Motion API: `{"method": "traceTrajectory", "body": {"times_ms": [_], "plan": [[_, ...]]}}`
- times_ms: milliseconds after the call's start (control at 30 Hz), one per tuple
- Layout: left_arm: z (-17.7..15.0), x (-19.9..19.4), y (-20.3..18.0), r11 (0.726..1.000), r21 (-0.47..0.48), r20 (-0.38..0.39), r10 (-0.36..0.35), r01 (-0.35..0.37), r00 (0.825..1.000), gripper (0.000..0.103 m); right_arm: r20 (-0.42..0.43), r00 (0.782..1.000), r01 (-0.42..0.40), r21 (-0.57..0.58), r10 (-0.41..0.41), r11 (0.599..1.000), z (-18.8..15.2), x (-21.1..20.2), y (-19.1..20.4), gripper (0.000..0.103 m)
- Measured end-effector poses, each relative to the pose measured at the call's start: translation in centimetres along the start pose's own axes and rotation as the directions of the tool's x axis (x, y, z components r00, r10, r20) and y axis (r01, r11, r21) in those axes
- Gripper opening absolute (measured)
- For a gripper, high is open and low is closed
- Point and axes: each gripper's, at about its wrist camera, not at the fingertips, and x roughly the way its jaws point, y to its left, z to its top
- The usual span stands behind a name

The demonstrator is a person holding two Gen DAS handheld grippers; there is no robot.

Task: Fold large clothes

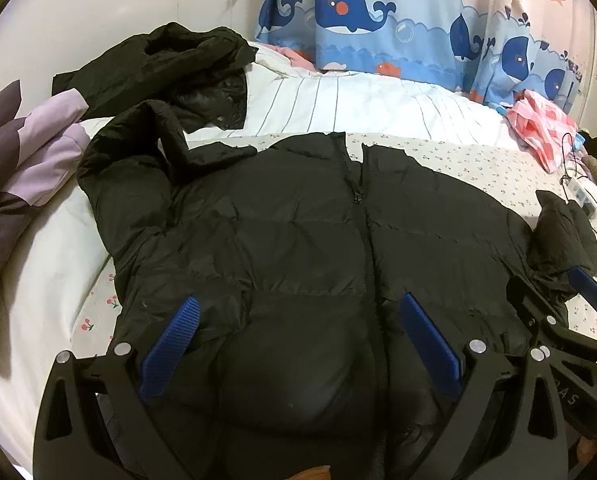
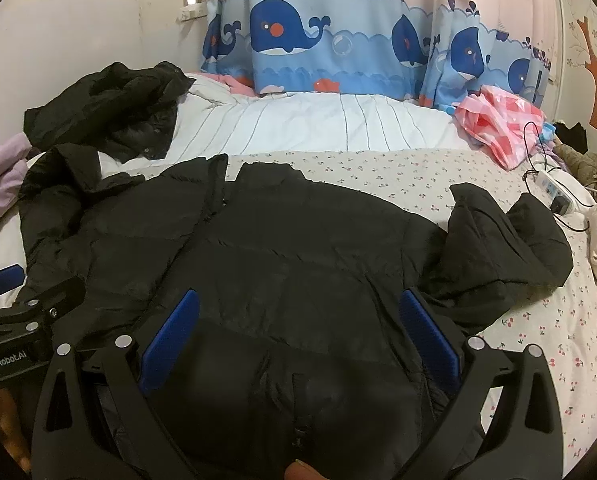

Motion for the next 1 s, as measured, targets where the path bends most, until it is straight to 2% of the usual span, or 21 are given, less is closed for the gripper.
{"method": "traceTrajectory", "body": {"times_ms": [233, 500, 633, 833, 933, 1000], "plan": [[0.1, 0.2, 0.0, 1.0, 0.007, -0.006, 0.001, -0.001, 1.0, 0.096, 0.0, 1.0, -0.001, 0.002, 0.001, 1.0, -0.1, 0.0, -0.1, 0.097], [0.3, 0.4, 0.7, 0.999, -0.037, -0.022, -0.005, 0.004, 1.0, 0.096, 0.012, 1.0, 0.0, 0.005, 0.0, 1.0, -0.2, -0.3, -0.3, 0.097], [0.4, 0.1, 0.8, 0.999, -0.034, 0.003, -0.016, 0.016, 1.0, 0.096, 0.043, 0.999, -0.012, 0.007, 0.012, 1.0, 0.0, -0.9, -0.3, 0.097], [0.7, -0.6, 1.1, 0.998, -0.059, 0.046, -0.02, 0.023, 0.999, 0.096, 0.103, 0.99, -0.103, 0.024, 0.1, 0.994, 0.5, -1.9, -0.6, 0.096], [0.7, -0.7, 1.1, 0.998, -0.056, 0.05, -0.005, 0.008, 0.999, 0.096, 0.109, 0.982, -0.162, 0.049, 0.156, 0.985, 0.8, -2.0, -0.7, 0.097], [0.8, -0.8, 1.1, 0.999, -0.052, 0.063, 0.01, -0.007, 0.998, 0.096, 0.102, 0.981, -0.169, 0.045, 0.164, 0.985, 0.9, -1.9, -0.6, 0.097]]}}
